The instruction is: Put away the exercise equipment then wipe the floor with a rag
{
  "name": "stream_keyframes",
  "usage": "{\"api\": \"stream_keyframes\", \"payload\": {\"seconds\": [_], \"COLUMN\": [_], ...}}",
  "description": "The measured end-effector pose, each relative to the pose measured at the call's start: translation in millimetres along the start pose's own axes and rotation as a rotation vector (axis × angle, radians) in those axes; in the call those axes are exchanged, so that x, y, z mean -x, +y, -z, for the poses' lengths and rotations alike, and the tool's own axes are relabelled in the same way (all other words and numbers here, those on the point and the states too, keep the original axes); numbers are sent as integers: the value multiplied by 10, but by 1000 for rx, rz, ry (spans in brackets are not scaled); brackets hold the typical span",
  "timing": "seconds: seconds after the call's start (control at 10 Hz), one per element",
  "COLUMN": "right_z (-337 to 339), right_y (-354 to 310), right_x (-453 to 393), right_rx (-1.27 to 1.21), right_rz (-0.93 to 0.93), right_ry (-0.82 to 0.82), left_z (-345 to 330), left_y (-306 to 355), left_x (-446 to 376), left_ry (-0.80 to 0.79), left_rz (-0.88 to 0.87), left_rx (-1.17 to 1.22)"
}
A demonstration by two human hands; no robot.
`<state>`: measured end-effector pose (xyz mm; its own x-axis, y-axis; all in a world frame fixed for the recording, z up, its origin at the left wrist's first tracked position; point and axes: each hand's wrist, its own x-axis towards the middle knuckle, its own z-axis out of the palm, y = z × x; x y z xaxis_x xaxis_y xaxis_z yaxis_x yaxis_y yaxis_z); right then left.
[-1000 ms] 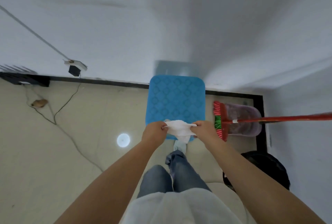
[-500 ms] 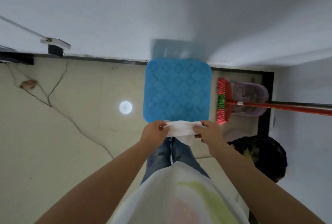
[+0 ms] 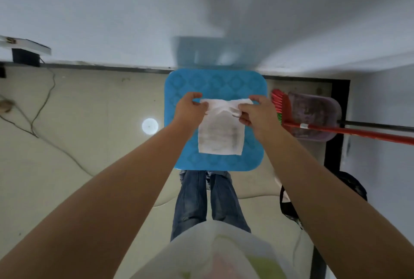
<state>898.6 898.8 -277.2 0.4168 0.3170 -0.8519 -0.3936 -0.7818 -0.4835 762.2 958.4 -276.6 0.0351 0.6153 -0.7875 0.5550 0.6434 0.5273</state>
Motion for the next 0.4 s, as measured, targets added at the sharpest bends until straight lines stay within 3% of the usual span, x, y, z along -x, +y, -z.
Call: {"api": "stream_keyframes", "payload": {"seconds": [0.2, 0.4], "right_z": [72, 131], "right_y": [390, 933], "right_x": [100, 291], "right_rx": [414, 585], "right_rz": [108, -54], "right_ry": [56, 51], "left_z": [-12, -128], "left_y": [-414, -895], "left_x": [124, 403], "left_ry": [-80, -138], "left_rz": [-4, 46], "left_rx": [-184, -542]}}
